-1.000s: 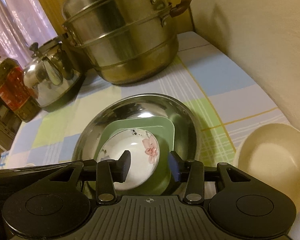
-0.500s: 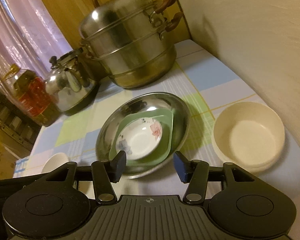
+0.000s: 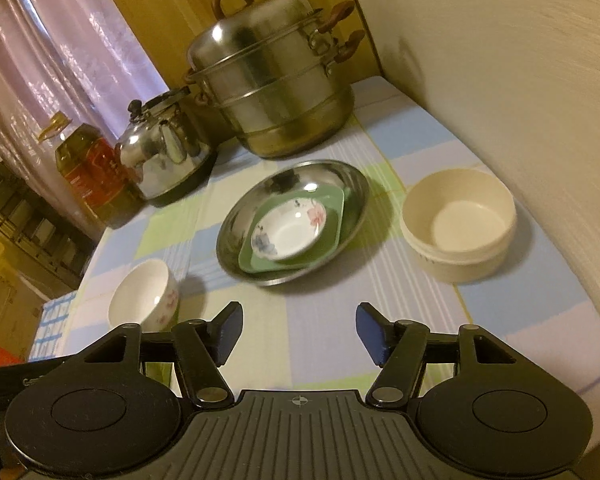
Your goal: Organize plates and bowls
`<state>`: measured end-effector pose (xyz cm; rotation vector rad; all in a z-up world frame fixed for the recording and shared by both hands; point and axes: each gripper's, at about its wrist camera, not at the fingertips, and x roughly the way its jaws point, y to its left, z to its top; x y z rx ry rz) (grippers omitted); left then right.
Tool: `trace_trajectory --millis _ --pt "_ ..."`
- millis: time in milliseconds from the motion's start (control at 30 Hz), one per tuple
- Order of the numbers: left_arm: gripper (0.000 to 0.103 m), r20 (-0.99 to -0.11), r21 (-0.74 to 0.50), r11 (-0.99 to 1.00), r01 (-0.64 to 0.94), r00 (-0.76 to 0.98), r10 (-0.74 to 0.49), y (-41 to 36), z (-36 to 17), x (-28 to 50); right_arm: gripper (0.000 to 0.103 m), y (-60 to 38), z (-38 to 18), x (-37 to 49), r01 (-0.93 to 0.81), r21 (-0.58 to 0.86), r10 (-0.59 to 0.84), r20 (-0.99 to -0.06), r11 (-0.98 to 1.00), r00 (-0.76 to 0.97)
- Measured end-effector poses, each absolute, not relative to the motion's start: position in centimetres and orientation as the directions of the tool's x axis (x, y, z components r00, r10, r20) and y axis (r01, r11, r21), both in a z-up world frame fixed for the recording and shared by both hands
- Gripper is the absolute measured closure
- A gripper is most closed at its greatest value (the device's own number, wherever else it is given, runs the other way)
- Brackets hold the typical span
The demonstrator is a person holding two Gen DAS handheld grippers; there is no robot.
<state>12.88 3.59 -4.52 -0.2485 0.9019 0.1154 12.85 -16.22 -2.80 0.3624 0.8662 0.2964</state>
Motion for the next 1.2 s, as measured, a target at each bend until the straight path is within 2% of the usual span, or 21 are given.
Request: trace_trajectory --millis 667,1200 --pt "0.080 -0.816 -0.156 0.930 -0.332 0.574 0.068 4.5 -5.5 4.1 0.039 -17.3 -3.3 6.5 -0.109 0.395 0.387 -0.742 0.912 0.548" --pt "0.076 -0.819 -0.166 0.943 -0.289 0.572 0.031 2.2 -5.7 2.8 0.039 -18.2 -3.9 4.1 -0.117 0.382 0.382 -0.752 0.917 0.537"
